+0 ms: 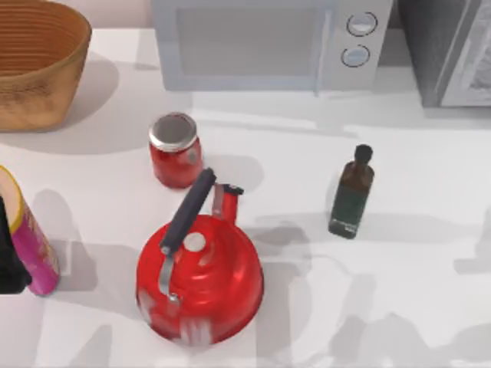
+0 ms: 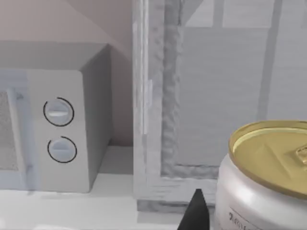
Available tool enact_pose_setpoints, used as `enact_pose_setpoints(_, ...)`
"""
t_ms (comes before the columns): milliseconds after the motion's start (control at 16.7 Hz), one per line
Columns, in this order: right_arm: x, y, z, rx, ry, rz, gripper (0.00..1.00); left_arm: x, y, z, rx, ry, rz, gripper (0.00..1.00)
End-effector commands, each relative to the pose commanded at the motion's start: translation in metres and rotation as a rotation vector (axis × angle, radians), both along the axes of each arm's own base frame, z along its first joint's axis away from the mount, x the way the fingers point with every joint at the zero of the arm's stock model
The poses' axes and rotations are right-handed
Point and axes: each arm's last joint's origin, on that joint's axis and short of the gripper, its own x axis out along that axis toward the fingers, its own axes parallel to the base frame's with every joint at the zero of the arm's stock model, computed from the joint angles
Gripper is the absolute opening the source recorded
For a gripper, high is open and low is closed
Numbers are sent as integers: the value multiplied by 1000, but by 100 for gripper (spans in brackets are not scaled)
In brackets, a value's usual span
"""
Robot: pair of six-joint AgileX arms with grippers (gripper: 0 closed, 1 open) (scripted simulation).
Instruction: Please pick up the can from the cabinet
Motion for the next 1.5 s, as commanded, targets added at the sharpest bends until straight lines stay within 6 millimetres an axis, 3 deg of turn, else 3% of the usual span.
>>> enact_pose_setpoints(300, 36, -31, 31, -49, -32, 133, 0, 0, 0, 0, 0, 0, 0, 100)
enact_pose_setpoints(540, 74, -79, 31, -94, -30, 286, 0, 0, 0, 0, 0, 0, 0, 100)
enact_pose_setpoints(780, 98, -139, -9, -95, 6, 456, 0, 0, 0, 0, 0, 0, 0, 100)
enact_pose_setpoints(1020, 97, -185, -73, -51, 36, 600, 0, 0, 0, 0, 0, 0, 0, 100)
enact_pose_setpoints(1260, 81, -205, -123, -11, 41, 690, 0, 0, 0, 0, 0, 0, 0, 100)
enact_pose_setpoints(1500, 74, -209, -140, 3, 40, 718, 0, 0, 0, 0, 0, 0, 0, 100)
